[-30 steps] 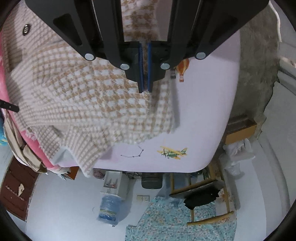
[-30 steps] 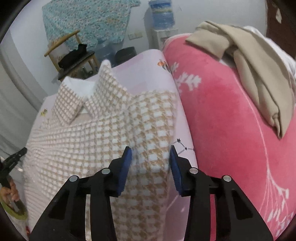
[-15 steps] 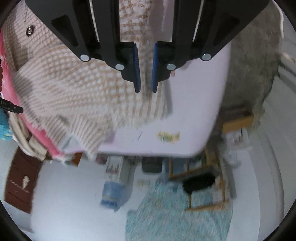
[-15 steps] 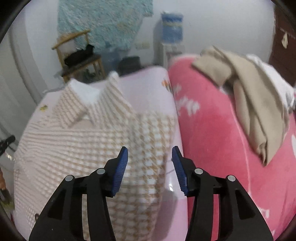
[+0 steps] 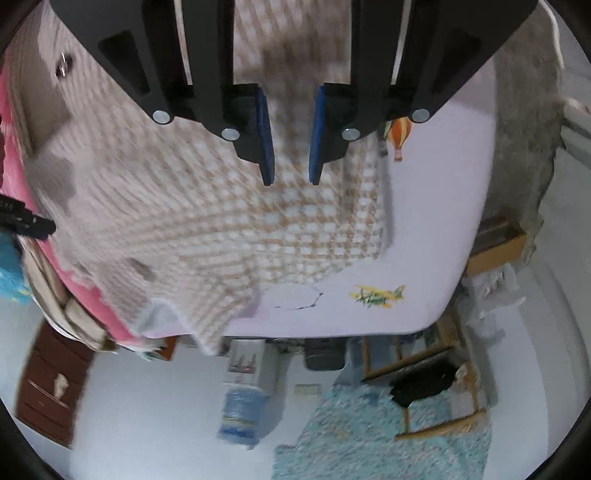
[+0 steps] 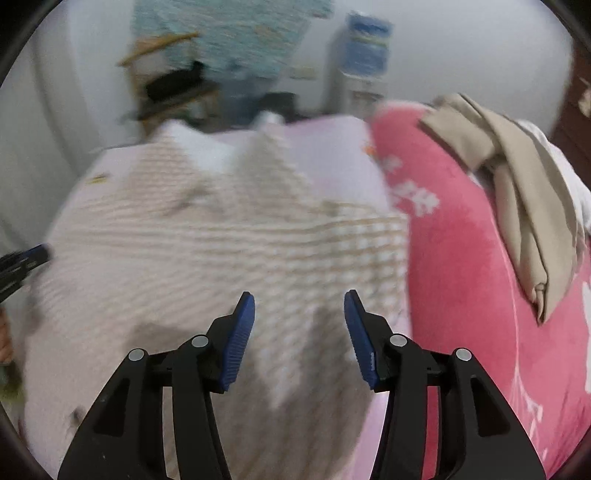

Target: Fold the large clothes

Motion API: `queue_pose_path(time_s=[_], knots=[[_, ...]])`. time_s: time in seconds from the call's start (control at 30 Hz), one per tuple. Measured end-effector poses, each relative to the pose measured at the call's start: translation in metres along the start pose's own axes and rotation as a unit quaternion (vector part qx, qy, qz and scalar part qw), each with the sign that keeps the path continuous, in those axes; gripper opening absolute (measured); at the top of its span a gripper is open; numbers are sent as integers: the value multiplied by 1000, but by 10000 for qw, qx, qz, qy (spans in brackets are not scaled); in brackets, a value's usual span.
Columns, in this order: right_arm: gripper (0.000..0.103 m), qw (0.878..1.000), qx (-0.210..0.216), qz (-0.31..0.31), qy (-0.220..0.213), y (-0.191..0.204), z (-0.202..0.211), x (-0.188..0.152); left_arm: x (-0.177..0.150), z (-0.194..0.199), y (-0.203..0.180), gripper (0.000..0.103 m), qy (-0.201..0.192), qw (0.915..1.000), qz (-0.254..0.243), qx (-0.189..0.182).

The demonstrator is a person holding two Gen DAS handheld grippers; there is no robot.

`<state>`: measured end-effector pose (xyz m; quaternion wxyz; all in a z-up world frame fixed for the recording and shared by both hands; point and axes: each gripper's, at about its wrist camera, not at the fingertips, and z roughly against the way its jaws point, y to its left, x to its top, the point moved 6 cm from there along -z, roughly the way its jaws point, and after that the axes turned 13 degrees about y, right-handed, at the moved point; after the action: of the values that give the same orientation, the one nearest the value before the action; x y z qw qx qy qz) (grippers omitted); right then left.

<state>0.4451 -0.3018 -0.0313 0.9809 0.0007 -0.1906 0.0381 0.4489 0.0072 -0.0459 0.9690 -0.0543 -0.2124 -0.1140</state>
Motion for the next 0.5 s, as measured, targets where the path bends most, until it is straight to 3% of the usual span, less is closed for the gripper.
queue_pose_path(time_s=[0.1,0.17,0.23,0.5], knots=[[52,9998,37,187,-88,15,31,-33,-27,24,-11,28,69,9996,-269,-14],[55,9997,217,51,-34,18,47,-64,-57,43,-16,42,136,9994,-303,-104],[63,9991,417,-105,-12,16,62,-97,-89,57,-18,49,243,9991,-265,-237],[68,9931,759,-888,144,11,110,-246,-229,97,-18,55,579,9962,264,-599]])
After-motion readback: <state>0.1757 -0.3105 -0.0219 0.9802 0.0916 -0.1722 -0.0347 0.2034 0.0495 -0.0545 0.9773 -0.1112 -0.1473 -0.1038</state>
